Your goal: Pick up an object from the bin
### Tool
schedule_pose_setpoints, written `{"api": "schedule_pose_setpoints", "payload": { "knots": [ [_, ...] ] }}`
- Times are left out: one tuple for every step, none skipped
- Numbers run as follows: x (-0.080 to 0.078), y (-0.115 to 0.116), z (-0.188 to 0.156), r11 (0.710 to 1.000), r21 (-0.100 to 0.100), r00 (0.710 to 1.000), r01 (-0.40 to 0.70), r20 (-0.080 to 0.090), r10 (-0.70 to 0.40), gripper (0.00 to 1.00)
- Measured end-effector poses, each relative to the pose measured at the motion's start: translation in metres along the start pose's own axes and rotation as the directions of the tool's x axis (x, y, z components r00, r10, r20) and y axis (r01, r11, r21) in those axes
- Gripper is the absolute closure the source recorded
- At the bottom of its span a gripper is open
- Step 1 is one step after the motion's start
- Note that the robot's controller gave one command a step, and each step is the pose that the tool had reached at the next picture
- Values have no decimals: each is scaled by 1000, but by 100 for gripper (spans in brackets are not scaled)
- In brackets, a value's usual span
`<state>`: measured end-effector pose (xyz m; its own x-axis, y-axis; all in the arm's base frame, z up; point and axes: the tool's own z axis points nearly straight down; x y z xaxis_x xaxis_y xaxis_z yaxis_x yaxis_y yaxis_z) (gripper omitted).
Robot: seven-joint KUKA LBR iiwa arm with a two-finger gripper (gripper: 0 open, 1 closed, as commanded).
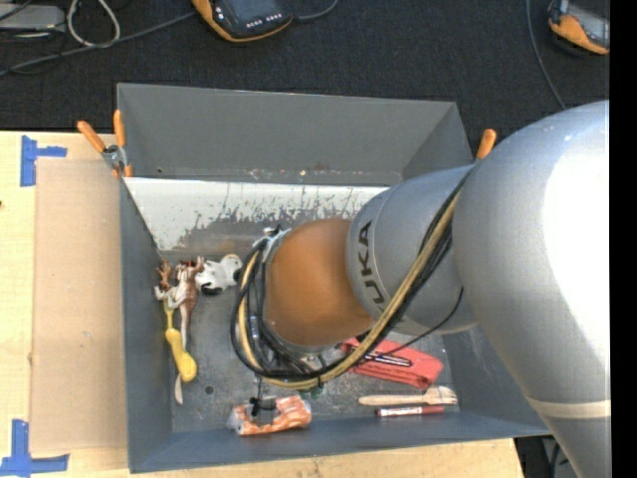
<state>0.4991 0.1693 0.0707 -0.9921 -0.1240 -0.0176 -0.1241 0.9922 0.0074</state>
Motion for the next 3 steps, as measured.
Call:
{"api": "schedule_pose_setpoints", "payload": {
  "knots": [
    [15, -16, -4, 1000, -6, 999, -26, 23, 26, 0],
    [22, -95, -12, 996, 0, 996, 84, 18, -84, 0],
    [33, -78, -72, 1000, -5, 1000, 20, 10, -20, 0]
  ]
}}
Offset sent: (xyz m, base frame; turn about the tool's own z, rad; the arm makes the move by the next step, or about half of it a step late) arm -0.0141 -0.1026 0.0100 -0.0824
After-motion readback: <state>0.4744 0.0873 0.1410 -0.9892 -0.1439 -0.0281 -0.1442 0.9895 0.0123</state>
